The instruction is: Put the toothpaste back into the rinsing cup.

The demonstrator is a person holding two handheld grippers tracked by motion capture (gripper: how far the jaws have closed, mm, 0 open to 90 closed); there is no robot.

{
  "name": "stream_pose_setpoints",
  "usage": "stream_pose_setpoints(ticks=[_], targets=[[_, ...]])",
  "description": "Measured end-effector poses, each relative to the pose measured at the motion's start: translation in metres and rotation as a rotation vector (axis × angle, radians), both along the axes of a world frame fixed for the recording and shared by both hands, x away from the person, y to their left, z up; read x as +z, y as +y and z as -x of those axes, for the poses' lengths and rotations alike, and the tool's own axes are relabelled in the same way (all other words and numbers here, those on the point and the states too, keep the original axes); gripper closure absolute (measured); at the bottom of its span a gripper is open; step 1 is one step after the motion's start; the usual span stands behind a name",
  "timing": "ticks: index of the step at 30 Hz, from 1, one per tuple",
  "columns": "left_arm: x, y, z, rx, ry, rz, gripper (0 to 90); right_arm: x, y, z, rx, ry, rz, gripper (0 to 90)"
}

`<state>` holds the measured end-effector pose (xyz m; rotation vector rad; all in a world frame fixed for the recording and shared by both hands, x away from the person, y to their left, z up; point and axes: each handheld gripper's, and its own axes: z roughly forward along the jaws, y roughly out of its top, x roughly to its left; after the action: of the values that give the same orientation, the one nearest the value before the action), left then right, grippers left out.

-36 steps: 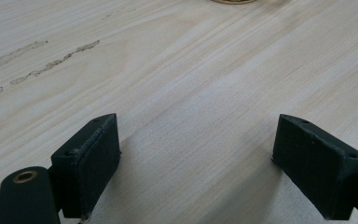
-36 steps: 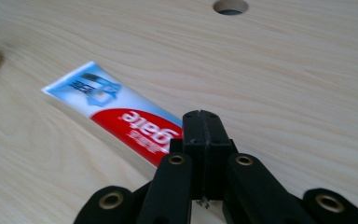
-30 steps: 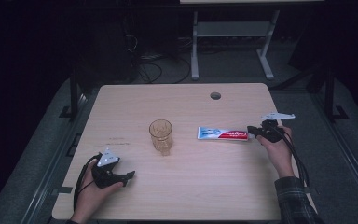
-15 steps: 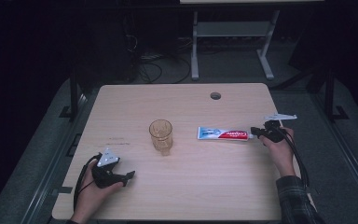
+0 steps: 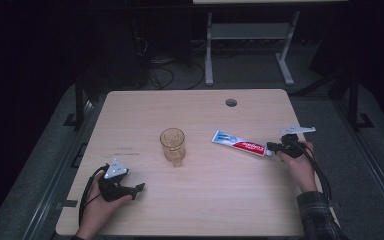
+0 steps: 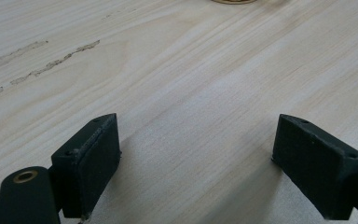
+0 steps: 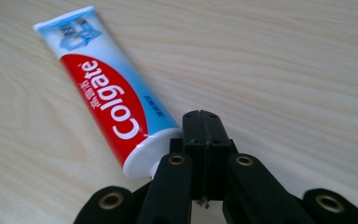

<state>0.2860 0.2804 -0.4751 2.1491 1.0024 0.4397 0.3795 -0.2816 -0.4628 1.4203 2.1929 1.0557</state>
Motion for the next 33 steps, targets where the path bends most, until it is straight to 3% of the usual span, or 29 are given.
stream_pose_setpoints(ticks=[19,29,33], targets=[[0.0,0.0,0.0,0.0,-0.001,0.0,13.9,0.003,0.01,0.041,0.075,0.009,0.027,89.8],[0.0,0.0,0.001,0.001,-0.001,0.0,14.0,0.0,0.016,0.051,0.112,0.02,0.034,89.7],[0.0,0.0,0.001,0.001,0.0,0.0,14.0,0.005,0.015,0.051,0.096,0.012,0.02,83.3]])
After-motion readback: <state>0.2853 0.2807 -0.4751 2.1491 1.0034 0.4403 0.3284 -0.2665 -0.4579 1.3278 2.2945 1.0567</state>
